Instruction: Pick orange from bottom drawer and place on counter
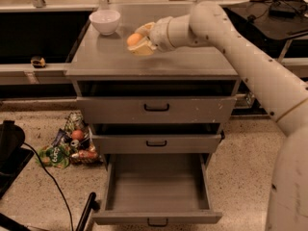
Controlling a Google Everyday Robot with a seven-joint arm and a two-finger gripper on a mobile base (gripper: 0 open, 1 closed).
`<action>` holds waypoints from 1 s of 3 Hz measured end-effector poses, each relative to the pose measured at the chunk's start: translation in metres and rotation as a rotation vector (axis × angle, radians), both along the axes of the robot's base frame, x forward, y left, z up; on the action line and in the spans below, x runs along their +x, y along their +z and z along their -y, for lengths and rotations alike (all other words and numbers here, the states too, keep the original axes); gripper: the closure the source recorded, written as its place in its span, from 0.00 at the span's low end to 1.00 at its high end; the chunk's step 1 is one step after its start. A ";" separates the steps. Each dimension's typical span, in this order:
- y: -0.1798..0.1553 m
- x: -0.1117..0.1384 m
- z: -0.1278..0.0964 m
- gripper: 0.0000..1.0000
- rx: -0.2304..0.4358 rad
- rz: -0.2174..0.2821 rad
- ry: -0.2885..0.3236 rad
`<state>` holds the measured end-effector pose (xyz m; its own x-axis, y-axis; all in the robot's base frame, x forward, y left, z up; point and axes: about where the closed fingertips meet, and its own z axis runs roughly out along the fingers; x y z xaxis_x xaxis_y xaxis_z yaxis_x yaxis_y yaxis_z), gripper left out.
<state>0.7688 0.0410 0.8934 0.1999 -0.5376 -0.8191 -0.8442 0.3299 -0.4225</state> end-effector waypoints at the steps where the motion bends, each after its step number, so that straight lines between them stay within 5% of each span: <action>1: -0.015 0.013 -0.016 1.00 0.017 -0.116 -0.001; 2: -0.027 0.022 -0.024 1.00 0.027 -0.186 -0.001; 3: -0.037 0.030 -0.025 0.82 0.029 -0.227 -0.020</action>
Offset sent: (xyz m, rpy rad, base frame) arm 0.0344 0.0273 -0.0378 0.0410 0.2665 -0.0097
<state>0.7985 0.0660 0.8568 -0.0015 -0.5149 -0.8572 -0.9097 0.3567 -0.2127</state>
